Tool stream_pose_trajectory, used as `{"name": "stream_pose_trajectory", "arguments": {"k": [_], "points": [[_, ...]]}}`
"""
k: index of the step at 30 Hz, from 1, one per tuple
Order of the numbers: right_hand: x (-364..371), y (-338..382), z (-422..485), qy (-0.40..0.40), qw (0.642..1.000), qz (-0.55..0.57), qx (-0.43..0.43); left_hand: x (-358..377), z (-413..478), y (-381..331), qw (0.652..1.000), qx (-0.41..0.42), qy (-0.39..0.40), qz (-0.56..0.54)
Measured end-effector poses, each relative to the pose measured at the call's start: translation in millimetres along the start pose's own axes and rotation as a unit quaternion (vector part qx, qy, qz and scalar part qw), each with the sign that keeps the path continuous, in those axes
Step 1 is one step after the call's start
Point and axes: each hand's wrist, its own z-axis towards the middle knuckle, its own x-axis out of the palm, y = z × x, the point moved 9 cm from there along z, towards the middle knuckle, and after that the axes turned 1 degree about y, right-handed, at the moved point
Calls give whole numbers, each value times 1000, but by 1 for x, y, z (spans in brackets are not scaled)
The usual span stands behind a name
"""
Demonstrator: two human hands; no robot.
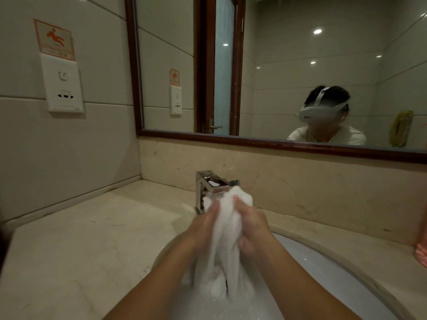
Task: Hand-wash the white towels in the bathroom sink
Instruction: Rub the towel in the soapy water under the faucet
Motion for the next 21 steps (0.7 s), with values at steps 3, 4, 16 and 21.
{"name": "stream_pose_trajectory", "arguments": {"k": [3, 4, 16, 21], "points": [[-1, 0, 5, 0, 999, 31, 16, 1, 0, 9, 998, -16, -5, 58], [0, -1, 7, 7, 999, 32, 23, -2, -2, 7, 996, -16, -28, 79], [-1, -39, 11, 58, 969, -232, 52, -20, 0, 7, 960, -46, -114, -253], [0, -19, 11, 28, 986, -166, -7, -16, 2, 0, 984, -3, -62, -166]]}}
